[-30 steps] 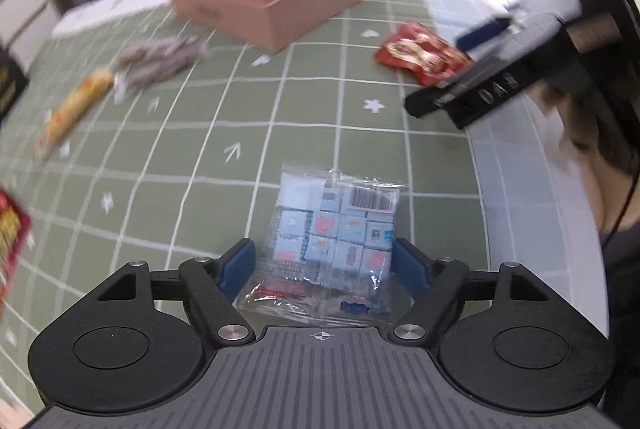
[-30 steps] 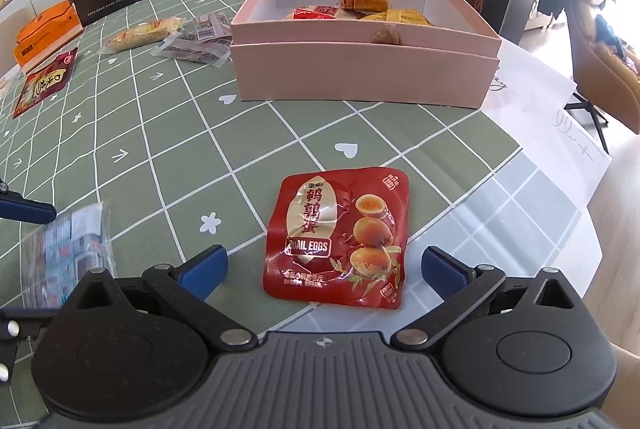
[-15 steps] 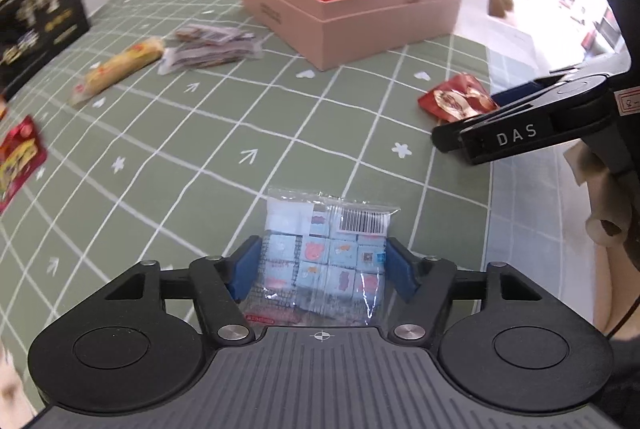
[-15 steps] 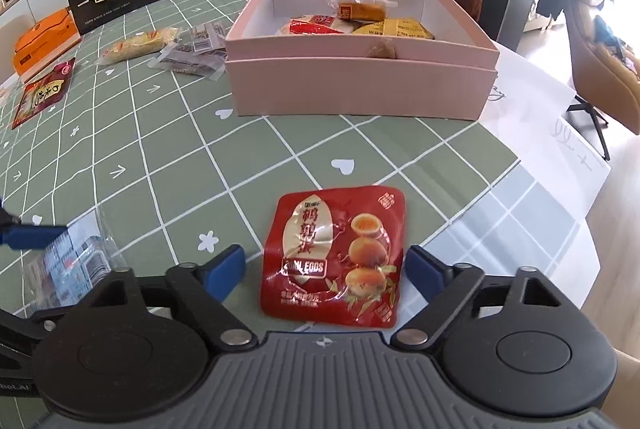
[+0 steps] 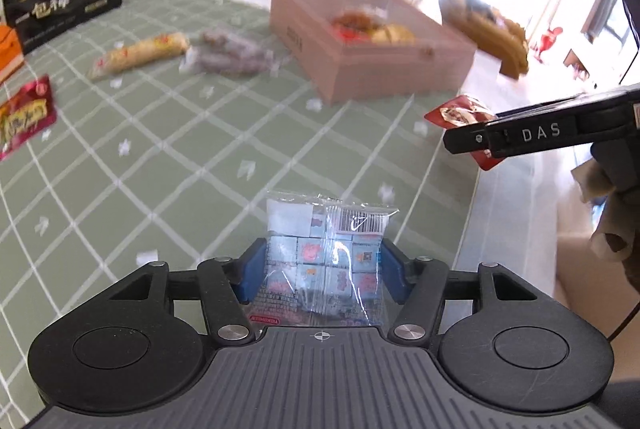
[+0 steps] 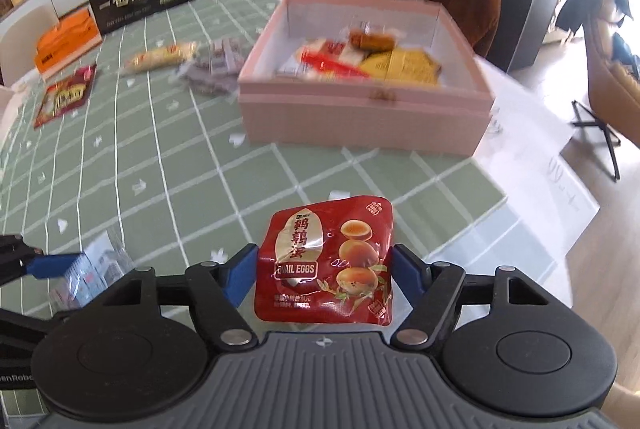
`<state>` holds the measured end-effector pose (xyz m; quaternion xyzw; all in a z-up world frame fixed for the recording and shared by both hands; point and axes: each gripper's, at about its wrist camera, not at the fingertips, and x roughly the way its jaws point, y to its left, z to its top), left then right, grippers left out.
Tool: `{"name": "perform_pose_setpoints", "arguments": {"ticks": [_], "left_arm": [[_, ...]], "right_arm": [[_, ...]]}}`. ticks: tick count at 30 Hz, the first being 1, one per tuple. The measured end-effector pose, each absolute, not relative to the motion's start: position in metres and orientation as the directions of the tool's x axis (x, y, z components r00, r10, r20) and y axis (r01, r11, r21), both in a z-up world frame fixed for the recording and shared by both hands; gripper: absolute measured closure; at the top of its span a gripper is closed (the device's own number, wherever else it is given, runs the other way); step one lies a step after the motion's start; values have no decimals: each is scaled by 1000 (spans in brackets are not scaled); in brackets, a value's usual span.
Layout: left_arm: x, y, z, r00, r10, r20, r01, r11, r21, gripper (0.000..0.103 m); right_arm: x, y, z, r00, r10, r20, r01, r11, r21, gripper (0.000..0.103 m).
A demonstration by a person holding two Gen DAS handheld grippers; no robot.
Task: Organize snacks
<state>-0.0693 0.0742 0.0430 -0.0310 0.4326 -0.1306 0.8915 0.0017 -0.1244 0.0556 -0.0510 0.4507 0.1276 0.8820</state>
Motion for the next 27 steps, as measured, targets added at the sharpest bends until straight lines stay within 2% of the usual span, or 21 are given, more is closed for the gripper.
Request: {"name": "perform_pose_setpoints", "arguments": {"ticks": [7,14,17,19,22,27], "left_arm": [[-4,77,104,692,-355,-628,192,930,-315,38],[97,41,144,742,-415,-527,270,904,-331,38],[141,13,132,707,-475,-523,308,873,-378,37],[173,-6,107,636,-506,-583,311,859,-407,37],[189,-22,74,606,-452,-654,286,892,-351,40],[163,11,72,654,-467,-595,252,876,-411,40]], "right_arm": [[28,-140,105,665,217,-714,-281,959,29,31],[74,-171,156,767,156,-623,-215,976,-20,31],[93,-187,170,789,108,-604,-170,984,-45,31],[104,-196,177,799,83,-596,-148,987,-61,31],[118,-201,175,804,45,-593,-134,985,-108,31],[141,-199,154,777,90,-623,-170,983,-70,31]]}}
